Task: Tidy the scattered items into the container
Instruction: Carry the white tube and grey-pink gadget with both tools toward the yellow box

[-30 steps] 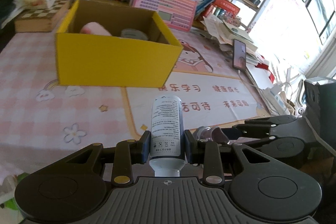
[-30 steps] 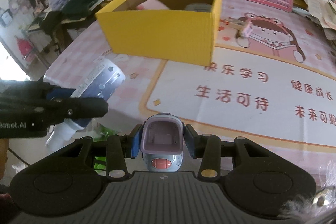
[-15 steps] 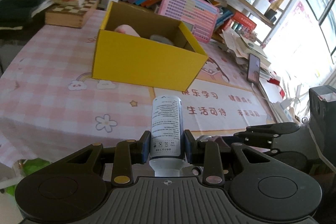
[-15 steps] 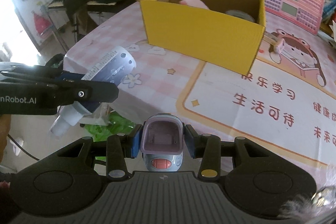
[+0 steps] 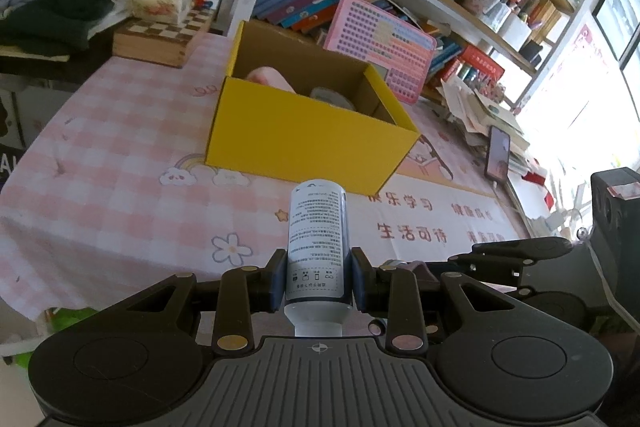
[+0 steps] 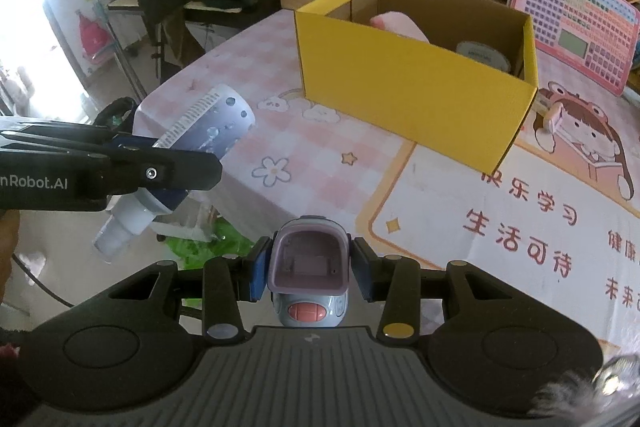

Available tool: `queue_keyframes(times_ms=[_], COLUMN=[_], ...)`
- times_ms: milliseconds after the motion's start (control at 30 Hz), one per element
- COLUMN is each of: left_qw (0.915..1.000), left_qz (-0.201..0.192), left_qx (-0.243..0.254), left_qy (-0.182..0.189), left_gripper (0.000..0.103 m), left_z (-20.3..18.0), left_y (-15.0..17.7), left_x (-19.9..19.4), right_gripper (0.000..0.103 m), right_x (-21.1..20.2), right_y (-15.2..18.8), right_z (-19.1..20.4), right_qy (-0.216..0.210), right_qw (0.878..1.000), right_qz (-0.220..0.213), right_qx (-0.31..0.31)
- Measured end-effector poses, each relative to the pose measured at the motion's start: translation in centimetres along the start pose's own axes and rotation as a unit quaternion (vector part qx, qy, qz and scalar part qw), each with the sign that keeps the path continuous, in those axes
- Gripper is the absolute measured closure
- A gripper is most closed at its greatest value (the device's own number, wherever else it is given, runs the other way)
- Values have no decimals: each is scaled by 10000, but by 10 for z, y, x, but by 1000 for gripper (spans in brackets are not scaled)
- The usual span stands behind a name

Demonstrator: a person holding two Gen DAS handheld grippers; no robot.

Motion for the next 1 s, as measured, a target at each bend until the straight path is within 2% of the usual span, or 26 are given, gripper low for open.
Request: queue_keyframes(times_ms=[267, 500, 800, 1000], left_qw=[9999, 9996, 9982, 9965], left_qz=[-142, -282, -574, -708], left_qx=[-34, -27, 164, 425], left_qy=[16, 75, 34, -156], left_gripper=[72, 72, 72, 72], left_z=[6, 4, -4, -10], left_y=[-15, -38, -94, -140], left_x=[-1, 6, 22, 43], right_gripper=[63, 63, 63, 63], right_x=[-6, -14, -36, -39], right_y=[-16, -42, -98, -141], right_z=[-4, -23, -62, -99], right_qy=[47, 69, 176, 446], right_qw=[9998, 9995, 9964, 9927], right_qz=[-164, -321, -827, -1109], right_qx=[-40, 21, -65, -142])
Point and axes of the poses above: each gripper's, at about its wrist camera, not at the fingertips, and x roughly the way its jaws point, z to its left, y to its underside, the point moved 6 cm from there along x, roughly the way its jaws point, and after that the axes turned 12 degrees about z, right-handed, at the moved point
